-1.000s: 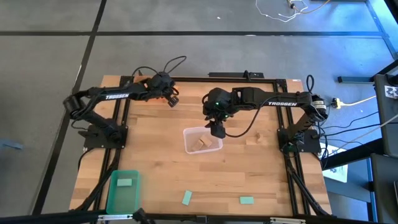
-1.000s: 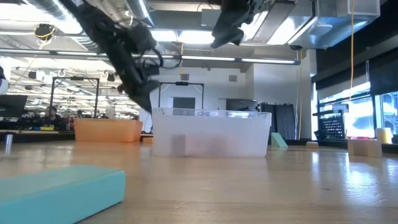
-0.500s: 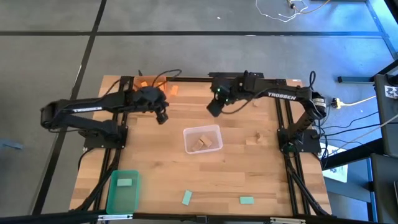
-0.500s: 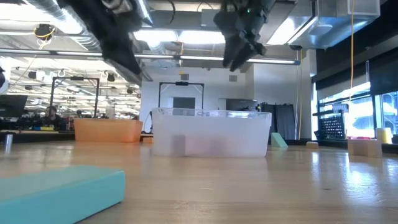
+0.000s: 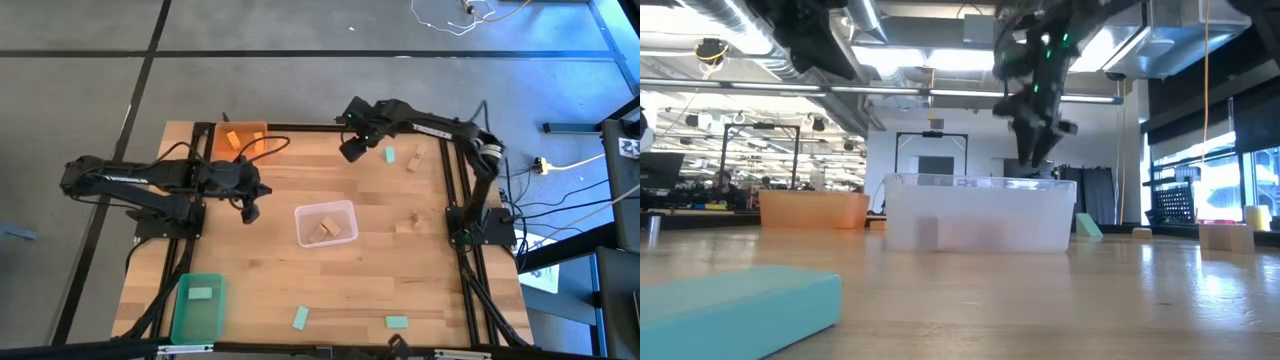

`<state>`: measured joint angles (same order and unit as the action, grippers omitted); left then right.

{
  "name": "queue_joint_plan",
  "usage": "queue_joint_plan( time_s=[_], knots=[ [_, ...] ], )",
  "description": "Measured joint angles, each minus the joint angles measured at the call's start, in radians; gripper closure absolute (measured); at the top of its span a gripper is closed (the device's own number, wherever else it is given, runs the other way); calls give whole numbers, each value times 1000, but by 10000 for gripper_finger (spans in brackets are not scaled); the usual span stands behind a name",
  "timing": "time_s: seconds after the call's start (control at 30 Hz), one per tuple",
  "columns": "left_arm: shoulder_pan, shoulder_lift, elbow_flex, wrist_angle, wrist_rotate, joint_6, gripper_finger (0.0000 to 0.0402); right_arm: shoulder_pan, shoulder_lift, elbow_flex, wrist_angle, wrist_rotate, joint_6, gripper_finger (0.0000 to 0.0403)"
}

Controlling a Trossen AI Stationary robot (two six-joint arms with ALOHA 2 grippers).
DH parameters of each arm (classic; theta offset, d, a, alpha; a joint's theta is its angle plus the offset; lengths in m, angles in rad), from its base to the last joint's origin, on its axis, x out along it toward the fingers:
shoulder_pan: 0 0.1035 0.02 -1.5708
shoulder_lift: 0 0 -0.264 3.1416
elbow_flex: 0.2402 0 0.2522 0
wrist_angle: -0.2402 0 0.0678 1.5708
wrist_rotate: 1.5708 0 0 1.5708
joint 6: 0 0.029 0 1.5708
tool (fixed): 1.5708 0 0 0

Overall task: Sort & place blocks by color
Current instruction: Put the yellow block into the orange bin

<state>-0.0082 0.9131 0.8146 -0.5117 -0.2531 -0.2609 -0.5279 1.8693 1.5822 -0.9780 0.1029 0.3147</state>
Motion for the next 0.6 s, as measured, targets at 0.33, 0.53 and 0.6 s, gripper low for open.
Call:
queue_joint_plan(
  time_s=[0.33, 0.53, 0.6],
  knots=[
    [-28, 0, 0, -1, -1, -26, 399, -52, 164, 0, 45, -87, -122, 237],
    [-28, 0, 0, -1, -1, -26, 397, -58, 200, 0, 59, -19, -141, 237],
    [-28, 1, 0, -1, -1, -26, 396, -58, 200, 0, 65, 9, -142, 237]
  ],
)
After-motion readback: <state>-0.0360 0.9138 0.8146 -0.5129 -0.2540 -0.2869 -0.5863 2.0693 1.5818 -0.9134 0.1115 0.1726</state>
